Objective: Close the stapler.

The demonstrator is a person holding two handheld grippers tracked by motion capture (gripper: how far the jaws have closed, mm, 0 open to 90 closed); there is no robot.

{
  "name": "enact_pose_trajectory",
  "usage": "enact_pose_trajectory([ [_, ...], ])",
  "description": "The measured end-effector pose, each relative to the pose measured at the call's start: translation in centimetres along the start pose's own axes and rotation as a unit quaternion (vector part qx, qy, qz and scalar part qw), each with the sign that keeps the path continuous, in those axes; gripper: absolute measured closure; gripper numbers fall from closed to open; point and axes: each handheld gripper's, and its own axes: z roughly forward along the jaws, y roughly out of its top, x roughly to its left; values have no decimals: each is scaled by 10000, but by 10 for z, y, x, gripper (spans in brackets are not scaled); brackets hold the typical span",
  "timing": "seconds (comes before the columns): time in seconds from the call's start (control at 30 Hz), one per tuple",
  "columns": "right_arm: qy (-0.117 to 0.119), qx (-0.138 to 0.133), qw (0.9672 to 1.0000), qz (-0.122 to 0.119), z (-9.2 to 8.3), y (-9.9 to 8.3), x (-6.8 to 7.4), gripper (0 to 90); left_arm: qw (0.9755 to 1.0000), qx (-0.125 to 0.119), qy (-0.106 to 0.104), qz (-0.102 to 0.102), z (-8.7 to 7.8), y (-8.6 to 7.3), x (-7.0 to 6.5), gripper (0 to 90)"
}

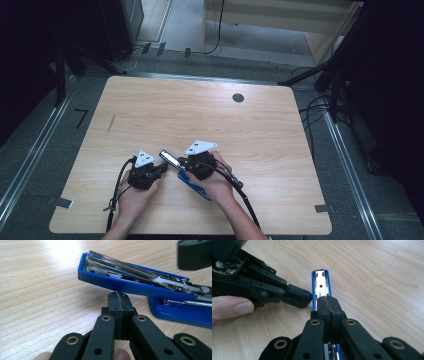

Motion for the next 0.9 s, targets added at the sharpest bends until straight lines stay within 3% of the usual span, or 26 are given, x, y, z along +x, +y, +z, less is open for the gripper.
enact_pose_trajectory([
  [0.4, -19, 102, 9999, -61, 11, 4, 2, 900, 10000, 49, -69, 21, 3, 2, 0, 900],
  [0.9, -29, 143, 9999, -68, 15, 5, 3, 900, 9999, -115, -66, 111, 3, 3, -3, 900],
])
